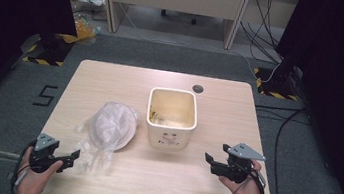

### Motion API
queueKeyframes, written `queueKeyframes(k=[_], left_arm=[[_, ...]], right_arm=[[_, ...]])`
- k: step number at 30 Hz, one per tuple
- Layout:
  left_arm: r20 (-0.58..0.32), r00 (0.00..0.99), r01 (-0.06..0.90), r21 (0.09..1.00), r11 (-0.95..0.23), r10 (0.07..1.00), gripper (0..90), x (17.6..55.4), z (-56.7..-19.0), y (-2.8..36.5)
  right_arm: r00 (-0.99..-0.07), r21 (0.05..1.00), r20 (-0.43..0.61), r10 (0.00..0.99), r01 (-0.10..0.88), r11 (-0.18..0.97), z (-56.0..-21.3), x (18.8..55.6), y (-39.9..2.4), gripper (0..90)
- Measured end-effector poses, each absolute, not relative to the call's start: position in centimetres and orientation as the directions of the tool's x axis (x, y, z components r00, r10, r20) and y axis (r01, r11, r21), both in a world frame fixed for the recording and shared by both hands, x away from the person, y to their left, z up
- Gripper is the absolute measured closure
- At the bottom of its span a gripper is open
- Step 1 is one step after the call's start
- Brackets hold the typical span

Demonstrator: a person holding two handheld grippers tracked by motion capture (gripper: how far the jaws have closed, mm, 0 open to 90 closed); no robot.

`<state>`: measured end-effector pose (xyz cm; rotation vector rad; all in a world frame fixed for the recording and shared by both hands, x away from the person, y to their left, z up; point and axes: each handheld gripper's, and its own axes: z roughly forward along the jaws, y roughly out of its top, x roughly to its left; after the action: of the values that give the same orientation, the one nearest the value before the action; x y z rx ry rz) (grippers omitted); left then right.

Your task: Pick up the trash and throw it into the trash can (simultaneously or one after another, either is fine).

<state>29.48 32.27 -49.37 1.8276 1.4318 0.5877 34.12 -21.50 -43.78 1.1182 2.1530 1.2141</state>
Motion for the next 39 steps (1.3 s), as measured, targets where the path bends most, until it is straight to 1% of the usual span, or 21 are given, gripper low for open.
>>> queueKeyframes(k=[4, 5, 8, 16, 23, 29, 31, 34, 35, 38, 39], left_arm=[[-0.100, 0.337, 0.622, 0.770, -0.142, 0.936, 15.0, 30.3, -49.5, 30.1], [-0.100, 0.337, 0.622, 0.770, -0.142, 0.936, 15.0, 30.3, -49.5, 30.1], [-0.093, 0.356, 0.627, 0.761, -0.164, 0.930, 15.1, 30.9, -49.9, 29.2], [-0.111, 0.368, 0.632, 0.758, -0.161, 0.923, 15.1, 31.5, -50.1, 28.6], [-0.123, 0.380, 0.630, 0.760, -0.158, 0.917, 15.1, 32.1, -49.8, 28.3], [-0.135, 0.384, 0.633, 0.759, -0.154, 0.913, 15.0, 32.5, -50.0, 27.9], [-0.126, 0.393, 0.636, 0.752, -0.171, 0.911, 15.1, 32.6, -50.1, 27.6], [-0.138, 0.391, 0.639, 0.752, -0.161, 0.910, 15.1, 32.6, -50.4, 27.5], [-0.138, 0.391, 0.639, 0.752, -0.161, 0.910, 15.1, 32.6, -50.4, 27.5], [-0.154, 0.388, 0.639, 0.755, -0.145, 0.909, 15.1, 32.7, -50.5, 27.7], [-0.154, 0.388, 0.639, 0.755, -0.145, 0.909, 15.1, 32.7, -50.5, 27.7]], right_arm=[[-0.672, 0.864, 0.065, 0.737, 0.407, 0.296, -41.3, 33.8, -18.8, 25.8], [-0.672, 0.864, 0.065, 0.737, 0.407, 0.296, -41.3, 33.8, -18.8, 25.8], [-0.710, 0.860, 0.093, 0.698, 0.410, 0.303, -40.6, 34.1, -17.3, 25.8], [-0.746, 0.841, 0.103, 0.658, 0.418, 0.342, -40.4, 34.7, -14.3, 26.1], [-0.794, 0.840, 0.113, 0.597, 0.397, 0.369, -40.1, 34.6, -11.4, 26.3], [-0.815, 0.836, 0.122, 0.567, 0.392, 0.384, -40.2, 34.8, -9.5, 26.5], [-0.824, 0.833, 0.123, 0.553, 0.389, 0.394, -40.4, 35.0, -8.6, 26.6], [-0.841, 0.831, 0.124, 0.527, 0.378, 0.408, -40.4, 35.2, -6.8, 26.7], [-0.841, 0.831, 0.124, 0.527, 0.378, 0.408, -40.4, 35.2, -6.8, 26.7], [-0.854, 0.830, 0.126, 0.504, 0.370, 0.418, -40.2, 35.8, -4.5, 26.8], [-0.854, 0.830, 0.126, 0.504, 0.370, 0.418, -40.2, 35.8, -4.5, 26.8]])
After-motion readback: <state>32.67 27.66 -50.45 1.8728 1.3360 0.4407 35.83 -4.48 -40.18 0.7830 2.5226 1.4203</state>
